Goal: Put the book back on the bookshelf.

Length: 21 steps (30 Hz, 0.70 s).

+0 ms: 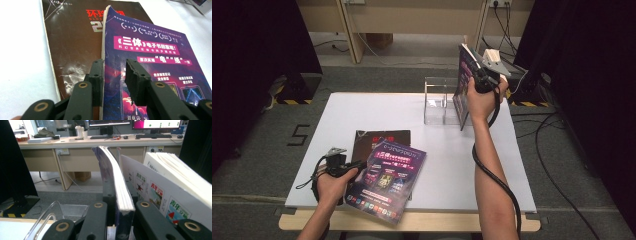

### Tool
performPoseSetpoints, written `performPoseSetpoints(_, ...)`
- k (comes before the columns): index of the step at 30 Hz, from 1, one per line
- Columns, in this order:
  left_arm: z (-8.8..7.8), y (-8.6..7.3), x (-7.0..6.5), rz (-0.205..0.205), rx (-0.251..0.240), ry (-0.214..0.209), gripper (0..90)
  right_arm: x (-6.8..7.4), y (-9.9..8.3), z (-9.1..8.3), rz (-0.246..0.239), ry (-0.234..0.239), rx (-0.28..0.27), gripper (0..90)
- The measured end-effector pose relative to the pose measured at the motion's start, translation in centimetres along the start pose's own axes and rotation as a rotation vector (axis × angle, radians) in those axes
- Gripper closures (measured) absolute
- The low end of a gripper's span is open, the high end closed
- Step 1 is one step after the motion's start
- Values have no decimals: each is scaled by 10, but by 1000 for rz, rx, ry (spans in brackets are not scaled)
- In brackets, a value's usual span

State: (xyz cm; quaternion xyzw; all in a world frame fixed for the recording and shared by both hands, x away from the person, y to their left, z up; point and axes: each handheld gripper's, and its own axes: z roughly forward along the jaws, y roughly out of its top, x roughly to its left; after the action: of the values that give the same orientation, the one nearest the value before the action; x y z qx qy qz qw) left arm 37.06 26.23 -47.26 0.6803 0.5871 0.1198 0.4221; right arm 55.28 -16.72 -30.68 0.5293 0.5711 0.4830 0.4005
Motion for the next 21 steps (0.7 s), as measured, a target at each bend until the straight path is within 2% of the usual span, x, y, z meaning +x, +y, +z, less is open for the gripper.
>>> performPoseSetpoints(4,0,0,0,1,2,3,670,2,-6,2,-7,-2,11,842)
performPoseSetpoints(14,0,0,0,2,2,2,669,-1,-14,-2,-20,-9,0,835)
performPoseSetpoints(21,0,-1,-2,3,0,-3,669,-2,-18,-9,9,9,10,827)
